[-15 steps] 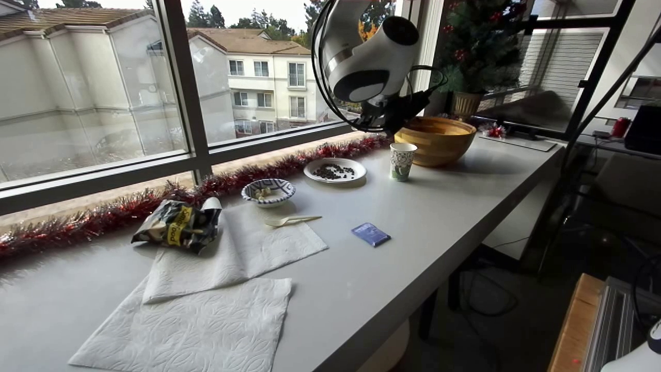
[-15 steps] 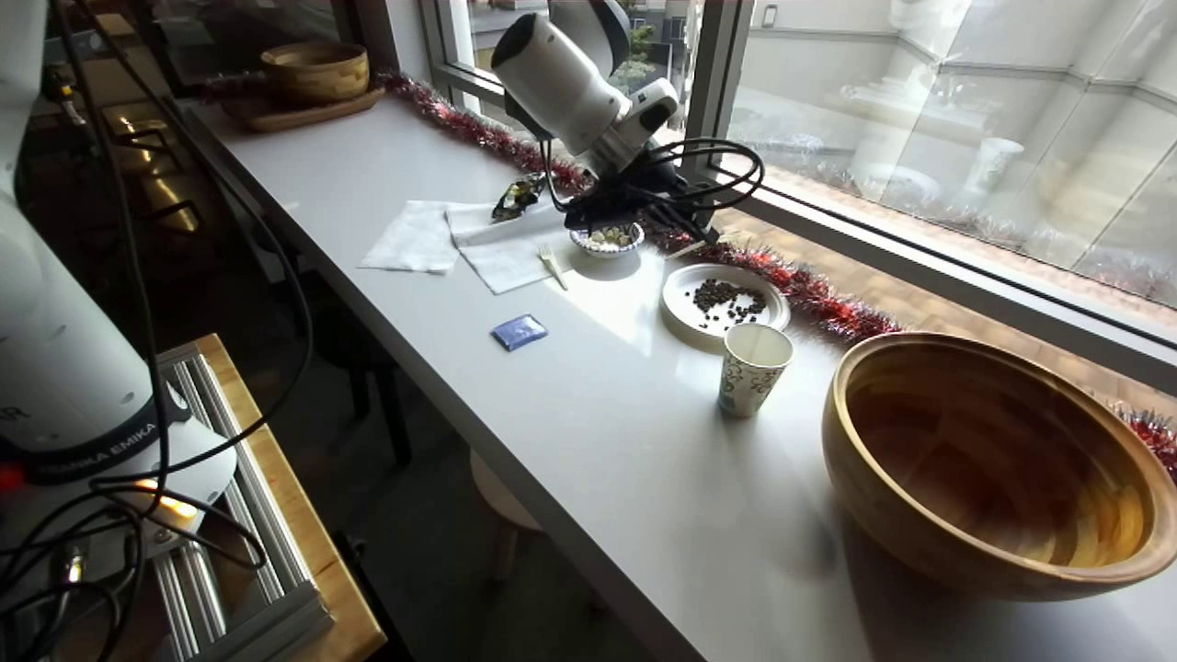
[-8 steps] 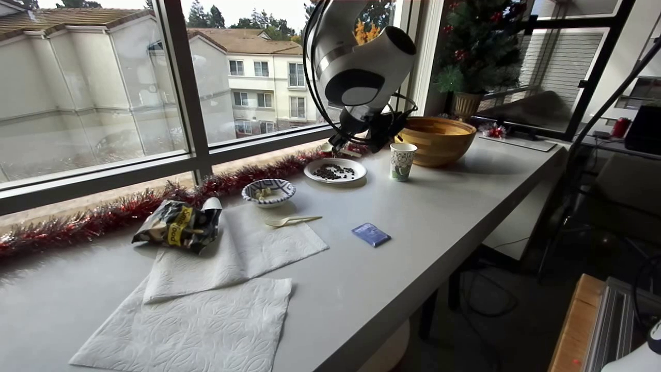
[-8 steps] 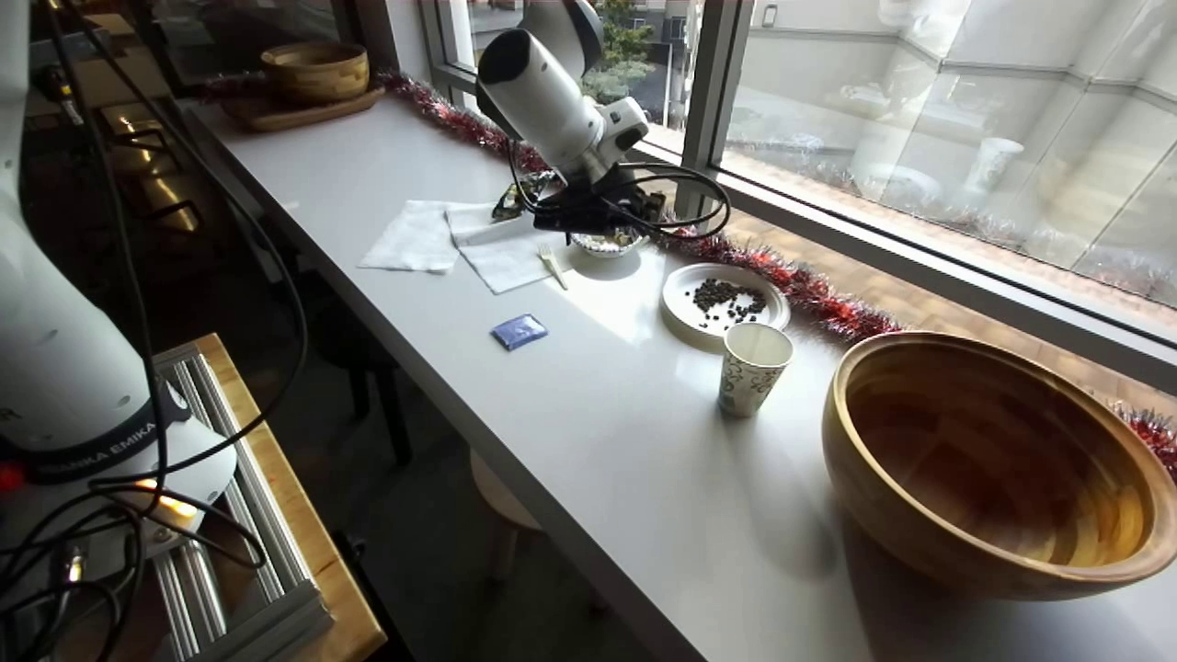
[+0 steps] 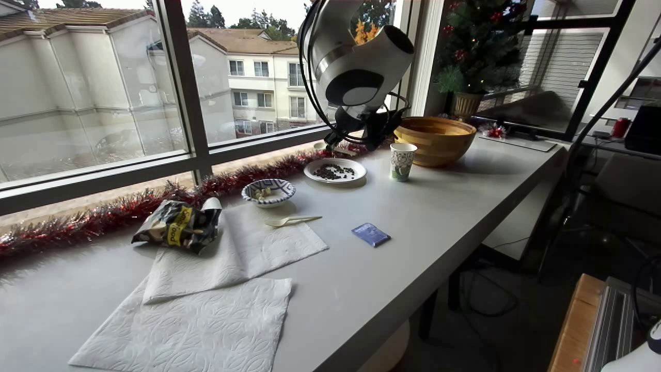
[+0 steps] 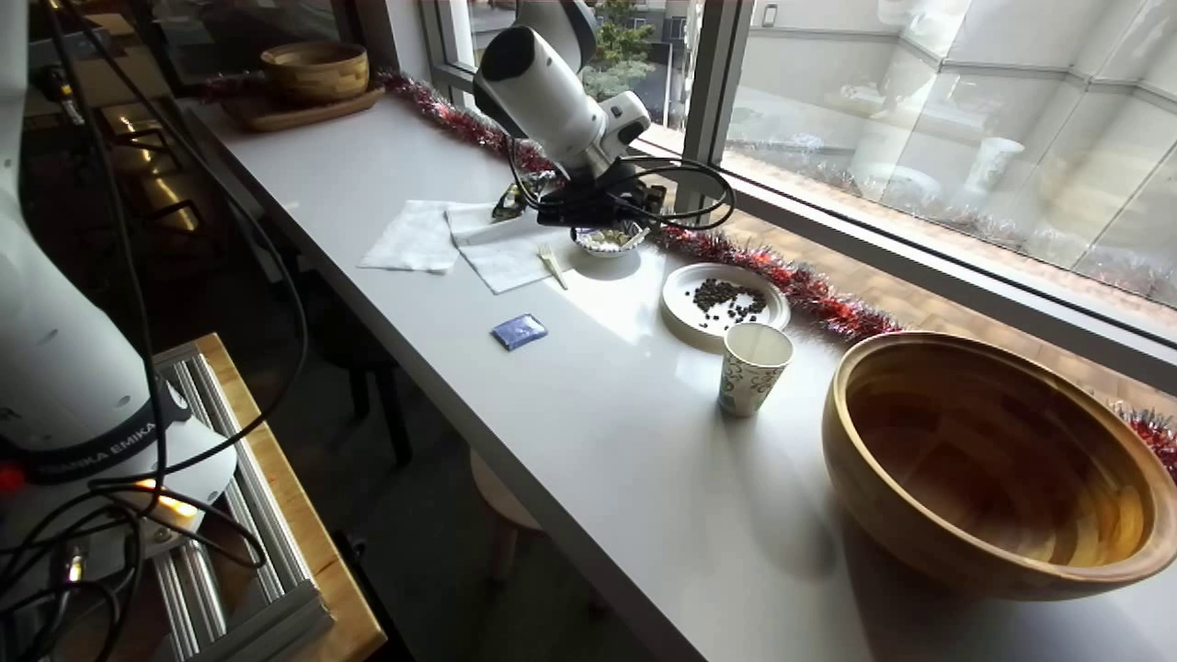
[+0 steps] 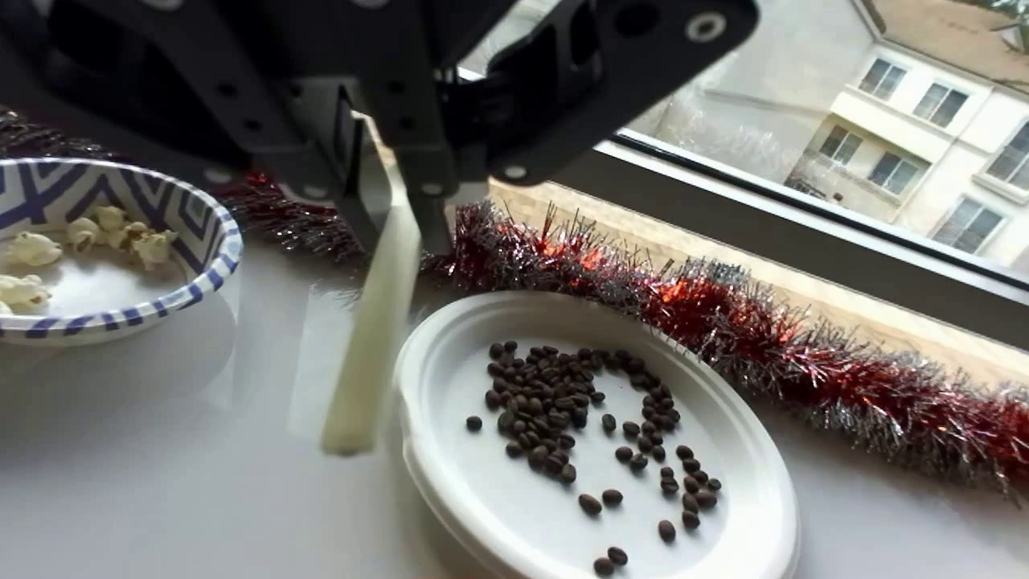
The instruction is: Use the spoon to shift some of the white objects to the cup
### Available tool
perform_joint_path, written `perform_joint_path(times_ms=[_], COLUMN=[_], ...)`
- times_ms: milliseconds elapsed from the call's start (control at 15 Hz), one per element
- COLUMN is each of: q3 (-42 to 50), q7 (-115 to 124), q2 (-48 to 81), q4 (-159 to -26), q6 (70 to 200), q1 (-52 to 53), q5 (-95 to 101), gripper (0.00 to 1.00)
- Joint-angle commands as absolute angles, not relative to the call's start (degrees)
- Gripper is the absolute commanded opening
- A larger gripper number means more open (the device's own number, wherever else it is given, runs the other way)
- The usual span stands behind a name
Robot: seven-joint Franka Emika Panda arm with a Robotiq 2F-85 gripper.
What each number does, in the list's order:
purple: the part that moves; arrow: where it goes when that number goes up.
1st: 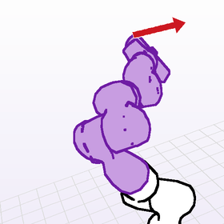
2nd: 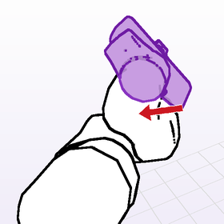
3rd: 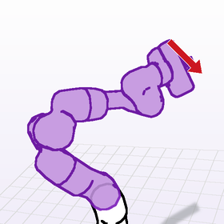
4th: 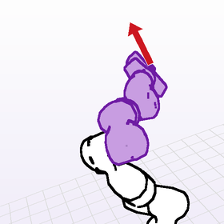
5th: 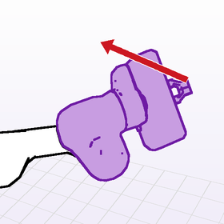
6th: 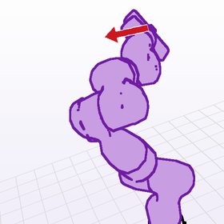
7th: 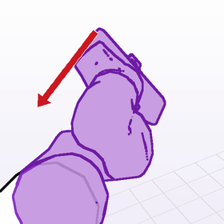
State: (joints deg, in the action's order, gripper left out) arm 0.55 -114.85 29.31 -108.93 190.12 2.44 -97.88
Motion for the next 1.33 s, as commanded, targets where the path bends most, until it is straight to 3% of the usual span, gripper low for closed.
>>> perform_joint_path(times_ms=[0, 400, 1267], q3=[-1.2, -0.8, 12.4], q7=[-116.7, -111.3, -93.9], q2=[29.3, 31.7, 36.8], q4=[-108.4, -109.7, -102.5], q6=[185.5, 177.1, 158.5], q1=[2.7, 4.1, 12.3], q5=[-94.4, -80.1, -47.9], gripper=[0.03, 0.03, 0.03])
